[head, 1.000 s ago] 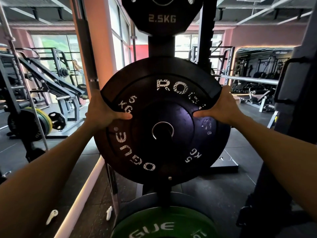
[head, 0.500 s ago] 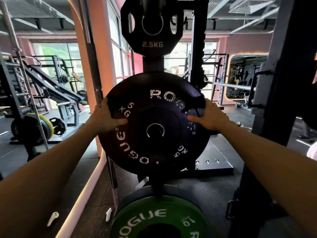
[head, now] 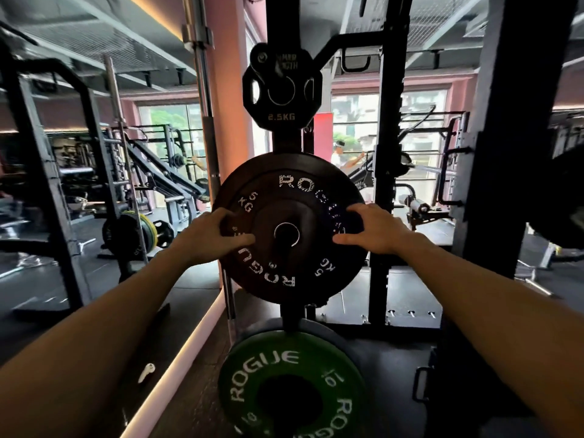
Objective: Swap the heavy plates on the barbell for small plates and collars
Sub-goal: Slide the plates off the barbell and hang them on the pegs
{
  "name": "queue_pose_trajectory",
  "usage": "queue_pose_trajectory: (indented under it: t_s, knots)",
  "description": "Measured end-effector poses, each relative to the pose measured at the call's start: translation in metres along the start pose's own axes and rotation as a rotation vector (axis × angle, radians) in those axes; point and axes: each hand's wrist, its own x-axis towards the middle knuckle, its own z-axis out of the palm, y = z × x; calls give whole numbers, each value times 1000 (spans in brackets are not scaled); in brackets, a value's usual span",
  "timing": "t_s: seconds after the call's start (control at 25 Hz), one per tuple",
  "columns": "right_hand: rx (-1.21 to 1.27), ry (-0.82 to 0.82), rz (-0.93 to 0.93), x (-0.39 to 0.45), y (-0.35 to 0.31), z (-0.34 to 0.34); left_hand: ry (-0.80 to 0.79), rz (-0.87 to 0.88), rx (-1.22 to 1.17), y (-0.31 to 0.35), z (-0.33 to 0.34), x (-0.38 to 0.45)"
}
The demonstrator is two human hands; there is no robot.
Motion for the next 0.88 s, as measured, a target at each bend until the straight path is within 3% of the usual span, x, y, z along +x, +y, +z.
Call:
queue_pose_trajectory:
  t_s: [0.48,0.88]
  knots:
    - [-4,-2,-94,-156,-10,-81,31,8,21,109,-54,-168]
    - [-43,0,-42,-321,65,-187,25,77,5,259,-39,-293]
